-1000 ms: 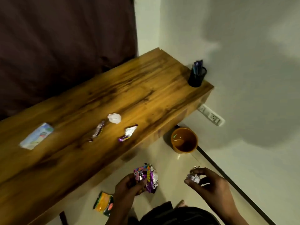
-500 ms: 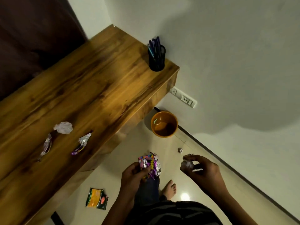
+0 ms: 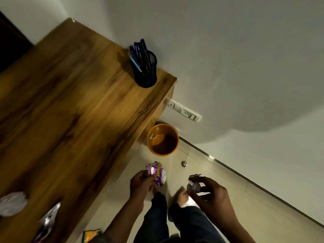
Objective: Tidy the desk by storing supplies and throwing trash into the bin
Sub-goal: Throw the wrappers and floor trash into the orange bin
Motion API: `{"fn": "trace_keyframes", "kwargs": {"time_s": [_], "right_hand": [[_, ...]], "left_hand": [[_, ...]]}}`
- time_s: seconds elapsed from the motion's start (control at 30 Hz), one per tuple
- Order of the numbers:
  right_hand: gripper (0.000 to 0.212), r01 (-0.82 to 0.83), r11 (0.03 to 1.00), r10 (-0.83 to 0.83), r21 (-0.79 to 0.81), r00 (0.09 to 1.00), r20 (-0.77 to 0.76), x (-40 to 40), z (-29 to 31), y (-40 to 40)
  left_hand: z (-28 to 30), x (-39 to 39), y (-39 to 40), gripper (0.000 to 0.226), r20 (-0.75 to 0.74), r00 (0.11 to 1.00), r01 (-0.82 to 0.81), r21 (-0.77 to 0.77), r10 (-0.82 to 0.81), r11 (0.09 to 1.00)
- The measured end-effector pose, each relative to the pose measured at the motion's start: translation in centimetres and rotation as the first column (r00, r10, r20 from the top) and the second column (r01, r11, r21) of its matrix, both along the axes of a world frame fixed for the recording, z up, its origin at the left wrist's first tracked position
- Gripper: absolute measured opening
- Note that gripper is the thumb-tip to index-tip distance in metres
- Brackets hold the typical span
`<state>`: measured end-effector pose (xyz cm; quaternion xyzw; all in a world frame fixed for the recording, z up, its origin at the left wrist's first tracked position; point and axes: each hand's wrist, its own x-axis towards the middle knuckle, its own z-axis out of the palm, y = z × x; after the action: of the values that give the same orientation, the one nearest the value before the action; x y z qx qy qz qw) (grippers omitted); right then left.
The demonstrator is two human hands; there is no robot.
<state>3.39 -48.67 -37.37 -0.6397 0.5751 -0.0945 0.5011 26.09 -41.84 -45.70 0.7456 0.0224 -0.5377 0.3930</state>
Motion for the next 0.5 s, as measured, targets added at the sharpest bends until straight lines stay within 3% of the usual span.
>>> {"fn": "trace_keyframes", "kwargs": {"time_s": [0.23,0.5], "right_hand": [[0.035,-0.009,0.998,0.009,0.06,1.0,-0.006,3.2,-12.5,-3.3],[0.035,-0.042,0.999,0.043,0.019,0.999,-0.02,6.1,-27.9,-11.2]], "left_hand": [[-13.3,2.4,-4.2,0.008,0.085,0.989,-0.136,0.142,0.125,0.98],[-24.5,1.4,-10.2,0.006,0.017,0.99,-0.138,0.137,0.137,0.981]]}}
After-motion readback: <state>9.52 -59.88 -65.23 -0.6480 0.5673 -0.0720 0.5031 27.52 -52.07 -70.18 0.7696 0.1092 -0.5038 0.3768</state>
